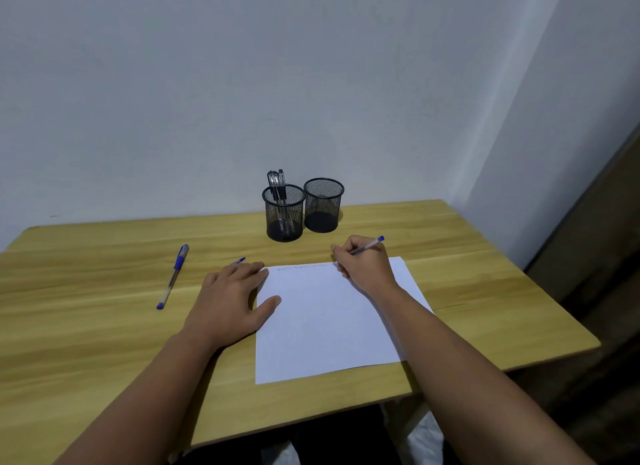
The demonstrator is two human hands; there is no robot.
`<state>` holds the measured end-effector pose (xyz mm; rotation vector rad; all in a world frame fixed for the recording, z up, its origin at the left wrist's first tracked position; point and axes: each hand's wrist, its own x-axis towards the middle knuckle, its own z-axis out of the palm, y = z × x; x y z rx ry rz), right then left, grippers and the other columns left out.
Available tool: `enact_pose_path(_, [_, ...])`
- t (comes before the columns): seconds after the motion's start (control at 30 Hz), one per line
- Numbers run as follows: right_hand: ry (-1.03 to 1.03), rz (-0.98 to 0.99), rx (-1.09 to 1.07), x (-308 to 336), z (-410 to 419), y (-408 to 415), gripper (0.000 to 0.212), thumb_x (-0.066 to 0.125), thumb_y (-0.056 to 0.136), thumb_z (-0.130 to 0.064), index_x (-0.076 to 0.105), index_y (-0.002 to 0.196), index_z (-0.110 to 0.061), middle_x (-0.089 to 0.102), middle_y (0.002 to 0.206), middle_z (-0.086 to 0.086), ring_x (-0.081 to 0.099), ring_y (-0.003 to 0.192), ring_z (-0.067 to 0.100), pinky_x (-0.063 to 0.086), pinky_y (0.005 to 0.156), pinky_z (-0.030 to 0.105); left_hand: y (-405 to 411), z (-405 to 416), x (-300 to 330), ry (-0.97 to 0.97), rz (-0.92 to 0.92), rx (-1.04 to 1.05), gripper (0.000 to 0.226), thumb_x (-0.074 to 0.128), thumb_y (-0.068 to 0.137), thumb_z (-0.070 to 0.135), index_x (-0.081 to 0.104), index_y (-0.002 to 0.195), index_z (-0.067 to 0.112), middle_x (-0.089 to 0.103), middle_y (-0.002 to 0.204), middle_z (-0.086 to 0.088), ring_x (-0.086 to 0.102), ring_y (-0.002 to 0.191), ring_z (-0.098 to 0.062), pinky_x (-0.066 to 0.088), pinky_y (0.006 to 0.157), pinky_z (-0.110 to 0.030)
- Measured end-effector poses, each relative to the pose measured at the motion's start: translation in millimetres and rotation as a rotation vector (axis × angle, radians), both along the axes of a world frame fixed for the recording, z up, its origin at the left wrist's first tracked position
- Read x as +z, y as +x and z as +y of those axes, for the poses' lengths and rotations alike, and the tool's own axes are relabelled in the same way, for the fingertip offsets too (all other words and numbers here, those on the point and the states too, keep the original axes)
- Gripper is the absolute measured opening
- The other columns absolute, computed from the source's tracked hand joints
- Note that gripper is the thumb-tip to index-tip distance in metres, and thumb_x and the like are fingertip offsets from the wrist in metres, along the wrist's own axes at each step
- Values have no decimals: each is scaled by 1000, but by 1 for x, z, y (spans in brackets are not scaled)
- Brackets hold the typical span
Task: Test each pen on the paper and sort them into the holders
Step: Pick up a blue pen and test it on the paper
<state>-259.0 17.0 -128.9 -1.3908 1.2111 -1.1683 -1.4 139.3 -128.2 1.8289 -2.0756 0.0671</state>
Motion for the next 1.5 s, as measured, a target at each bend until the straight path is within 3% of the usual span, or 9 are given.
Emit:
enact_pose_path(0.1, [-18, 34, 0, -1, 0, 0, 40, 74, 93, -10, 50, 62, 0, 58, 52, 12, 52, 51, 25, 42, 55, 37, 0, 1, 0, 9, -7, 5, 76, 33, 83, 75, 58, 139, 29, 49, 151, 13, 39, 141, -17, 32, 109, -45])
enact_pose_path(0.23, [-22, 23, -21, -1, 2, -1, 39, 73, 93, -10, 50, 65, 3, 60, 61, 29, 58, 55, 26, 46, 56, 36, 0, 2, -1, 6, 9, 1, 74, 35, 84, 74, 60, 136, 29, 51, 149, 13, 40, 141, -17, 34, 106, -46])
enact_pose_path(0.43, [-31, 29, -27, -2, 1, 1, 43, 74, 96, -16, 49, 66, 2, 58, 59, 24, 56, 52, 25, 44, 53, 33, 0, 2, 0, 12, -3, 5, 74, 34, 84, 75, 59, 138, 30, 50, 150, 13, 39, 141, -16, 34, 106, -45])
enact_pose_path(0.53, [-40, 28, -36, -1, 2, 0, 42, 72, 97, -12, 47, 69, 9, 55, 62, 31, 55, 51, 25, 43, 50, 31, 0, 1, 0, 15, -3, 8, 75, 34, 84, 75, 59, 138, 30, 49, 150, 14, 39, 141, -16, 34, 106, -45])
enact_pose_path(0.7, [-27, 65, -58, 1, 3, 0, 40, 70, 97, -8, 46, 72, 14, 56, 61, 21, 53, 46, 21, 42, 46, 26, 0, 2, 1, 13, -5, 9, 76, 33, 83, 75, 59, 138, 30, 50, 150, 14, 39, 141, -15, 33, 106, -44])
enact_pose_path(1.1, [-37, 100, -103, 4, 6, -2, 37, 63, 96, -4, 40, 70, 10, 49, 52, 15, 48, 45, 25, 37, 43, 22, -1, 2, 0, 21, -9, 11, 76, 33, 83, 76, 59, 138, 31, 48, 151, 15, 38, 142, -15, 33, 107, -44])
enact_pose_path(1.33, [-93, 169, -141, 6, 7, -1, 37, 63, 88, -19, 38, 65, -2, 39, 60, 29, 44, 51, 27, 36, 51, 36, -1, 2, 0, 21, 2, 10, 75, 34, 83, 75, 59, 138, 31, 49, 150, 14, 38, 141, -15, 33, 107, -45])
enact_pose_path(1.5, [-104, 192, -127, 6, 8, 0, 35, 62, 86, -11, 35, 64, -4, 32, 56, 6, 37, 55, 24, 31, 53, 35, 0, 2, 0, 22, -1, 11, 75, 34, 83, 75, 59, 139, 31, 48, 151, 14, 38, 142, -15, 33, 107, -45])
